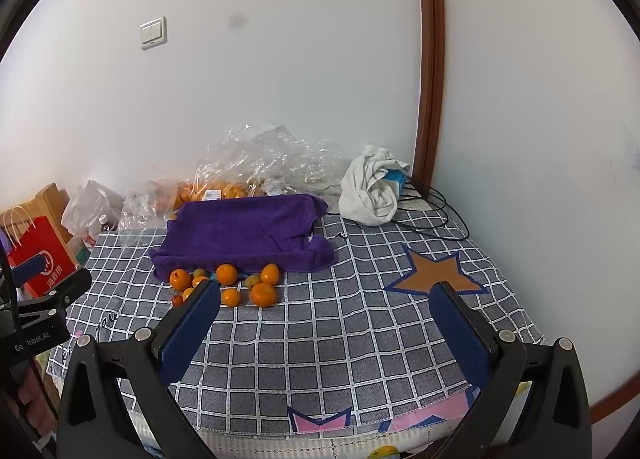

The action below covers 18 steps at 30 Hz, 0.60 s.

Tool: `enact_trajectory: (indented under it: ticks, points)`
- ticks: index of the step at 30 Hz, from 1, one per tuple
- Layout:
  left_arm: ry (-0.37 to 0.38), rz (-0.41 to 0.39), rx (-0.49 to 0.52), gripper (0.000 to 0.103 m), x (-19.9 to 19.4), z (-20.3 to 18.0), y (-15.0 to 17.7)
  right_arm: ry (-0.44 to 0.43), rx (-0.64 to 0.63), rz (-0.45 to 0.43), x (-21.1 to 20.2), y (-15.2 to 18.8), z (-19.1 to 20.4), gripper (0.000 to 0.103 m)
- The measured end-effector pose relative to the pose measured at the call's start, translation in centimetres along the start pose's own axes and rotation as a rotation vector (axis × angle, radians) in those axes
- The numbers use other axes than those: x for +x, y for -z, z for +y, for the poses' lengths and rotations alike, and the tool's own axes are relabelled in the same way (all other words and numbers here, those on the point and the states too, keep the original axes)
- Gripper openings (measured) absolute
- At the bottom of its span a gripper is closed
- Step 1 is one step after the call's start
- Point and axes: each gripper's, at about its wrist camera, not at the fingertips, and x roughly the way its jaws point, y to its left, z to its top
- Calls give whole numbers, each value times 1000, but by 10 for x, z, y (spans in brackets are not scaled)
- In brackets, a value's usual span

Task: Organize fruits

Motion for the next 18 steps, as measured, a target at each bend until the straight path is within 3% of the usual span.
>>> enact_trajectory:
  ticks: [18]
  points:
    - [-18,-5,-23,103,-4,7,4,-13,-35,-4,0,0,13,102]
